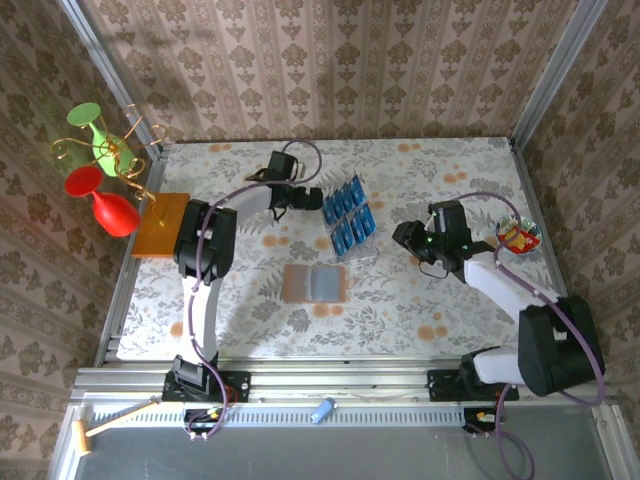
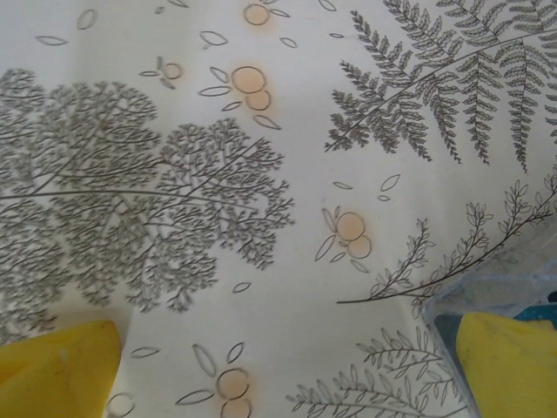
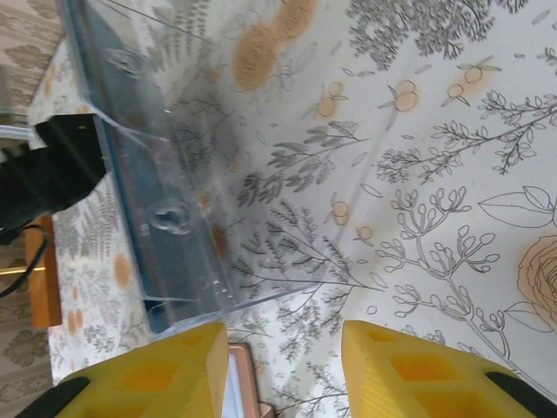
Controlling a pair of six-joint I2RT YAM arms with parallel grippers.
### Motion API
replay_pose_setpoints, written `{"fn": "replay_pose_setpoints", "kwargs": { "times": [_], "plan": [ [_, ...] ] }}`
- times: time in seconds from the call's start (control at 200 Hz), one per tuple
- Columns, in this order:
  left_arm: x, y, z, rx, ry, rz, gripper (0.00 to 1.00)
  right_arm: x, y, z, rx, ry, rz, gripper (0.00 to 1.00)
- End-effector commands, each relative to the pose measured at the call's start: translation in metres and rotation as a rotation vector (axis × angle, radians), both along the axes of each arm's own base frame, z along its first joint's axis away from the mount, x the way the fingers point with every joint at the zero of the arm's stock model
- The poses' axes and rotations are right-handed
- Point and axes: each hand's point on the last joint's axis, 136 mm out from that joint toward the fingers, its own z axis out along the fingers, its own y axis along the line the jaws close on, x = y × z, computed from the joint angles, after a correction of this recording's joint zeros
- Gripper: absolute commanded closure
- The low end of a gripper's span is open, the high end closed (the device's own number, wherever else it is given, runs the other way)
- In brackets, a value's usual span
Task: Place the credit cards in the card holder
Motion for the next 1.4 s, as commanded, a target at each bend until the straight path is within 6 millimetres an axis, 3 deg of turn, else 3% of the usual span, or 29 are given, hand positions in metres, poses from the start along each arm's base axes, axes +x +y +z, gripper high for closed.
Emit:
{"fn": "replay_pose_setpoints", "kwargs": {
  "times": [0.0, 0.195, 0.215, 0.31, 0.5, 0.645, 0.66, 0.805, 1.04, 1.205, 1.395],
  "plan": [
    [0.001, -0.015, -0.001, 0.008, 0.015, -0.025, 0.00, -0.014, -0.004, 0.006, -0.005, 0.006, 0.003, 0.59],
    [0.014, -0.027, 0.002, 0.006, 0.009, -0.035, 0.00, -0.024, -0.004, 0.017, 0.003, -0.011, 0.012, 0.59],
    [0.008, -0.043, 0.002, 0.005, 0.008, -0.064, 0.00, -0.024, -0.004, 0.017, 0.003, -0.013, 0.012, 0.59],
    [0.009, -0.050, 0.008, 0.007, 0.003, -0.078, 0.00, -0.026, -0.003, 0.020, 0.003, -0.016, 0.020, 0.59],
    [0.005, -0.043, 0.045, -0.001, -0.040, -0.082, 0.00, -0.026, 0.007, 0.030, -0.035, -0.031, 0.071, 0.59],
    [-0.012, -0.022, 0.078, -0.030, -0.071, -0.040, 0.00, -0.018, 0.029, 0.046, -0.111, -0.047, 0.149, 0.59],
    [-0.008, -0.007, 0.080, -0.035, -0.073, -0.009, 0.00, -0.016, 0.032, 0.048, -0.119, -0.046, 0.157, 0.59],
    [-0.035, 0.031, 0.093, -0.075, -0.075, 0.092, 0.00, -0.003, 0.065, 0.058, -0.210, -0.036, 0.259, 0.59],
    [-0.093, 0.090, 0.072, -0.123, -0.035, 0.262, 0.00, 0.013, 0.110, 0.044, -0.393, 0.045, 0.385, 0.61],
    [-0.124, 0.111, 0.067, -0.150, -0.029, 0.326, 0.00, 0.022, 0.126, 0.028, -0.517, 0.098, 0.408, 0.63],
    [-0.145, 0.130, 0.060, -0.161, -0.042, 0.395, 0.00, 0.027, 0.132, 0.004, -0.630, 0.162, 0.417, 0.67]
  ]
}}
